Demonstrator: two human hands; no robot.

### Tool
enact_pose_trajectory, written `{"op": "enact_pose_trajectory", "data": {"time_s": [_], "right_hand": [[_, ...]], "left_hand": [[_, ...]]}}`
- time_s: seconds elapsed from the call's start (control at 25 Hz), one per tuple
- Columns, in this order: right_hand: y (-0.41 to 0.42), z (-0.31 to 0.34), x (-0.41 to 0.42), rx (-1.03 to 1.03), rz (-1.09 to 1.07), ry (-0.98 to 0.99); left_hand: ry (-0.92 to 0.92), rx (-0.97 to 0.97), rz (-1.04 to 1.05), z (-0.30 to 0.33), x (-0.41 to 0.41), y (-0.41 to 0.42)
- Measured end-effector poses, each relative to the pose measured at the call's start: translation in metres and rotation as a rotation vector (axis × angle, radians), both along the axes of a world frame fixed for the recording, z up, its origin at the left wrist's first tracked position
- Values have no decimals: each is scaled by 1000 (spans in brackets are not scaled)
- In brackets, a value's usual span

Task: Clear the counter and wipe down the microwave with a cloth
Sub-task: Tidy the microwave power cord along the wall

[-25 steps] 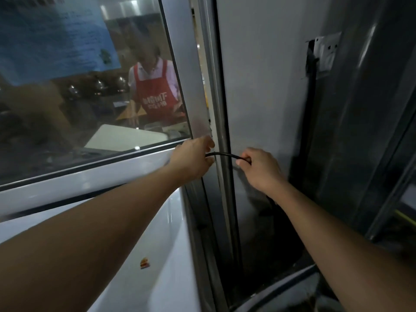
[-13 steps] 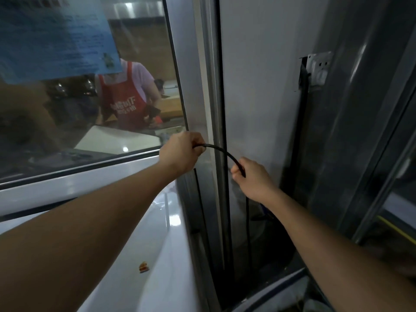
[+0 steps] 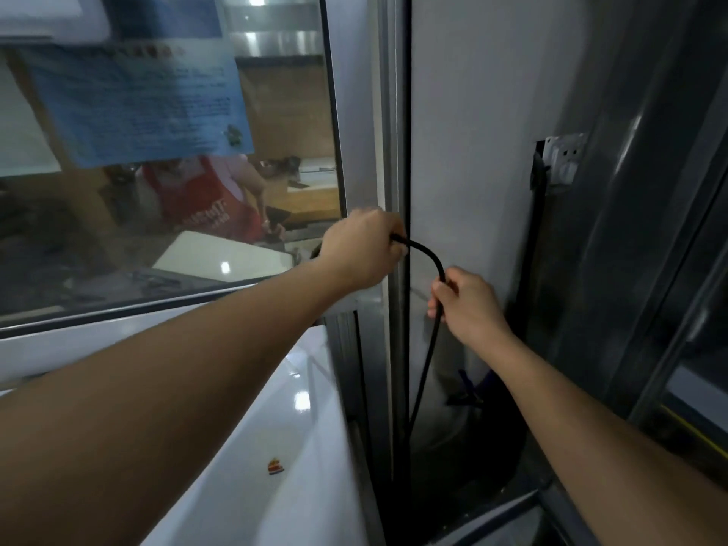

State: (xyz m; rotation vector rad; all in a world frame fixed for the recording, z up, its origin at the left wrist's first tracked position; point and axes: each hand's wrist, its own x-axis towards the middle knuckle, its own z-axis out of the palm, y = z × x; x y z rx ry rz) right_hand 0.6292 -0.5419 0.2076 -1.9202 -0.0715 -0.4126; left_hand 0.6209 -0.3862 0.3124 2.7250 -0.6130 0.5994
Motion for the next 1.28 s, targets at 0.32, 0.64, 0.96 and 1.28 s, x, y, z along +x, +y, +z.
{"op": "enact_pose_trajectory", "data": {"time_s": [0.32,0.64,0.96,1.28], "right_hand": [[-11,59,-48,-243,55,-13],[-55,74,-97,-328,-155,73],[-54,157,-131,-274,-170,-120],[-58,182,-171,-439,-79,94]], "left_hand": [[76,-108,-50,58,-33,-6],[105,-307,-31,85,-66,17],[-19,-227,-177,110,-102,-22],[21,-567,-156,117,-119,-13]]}}
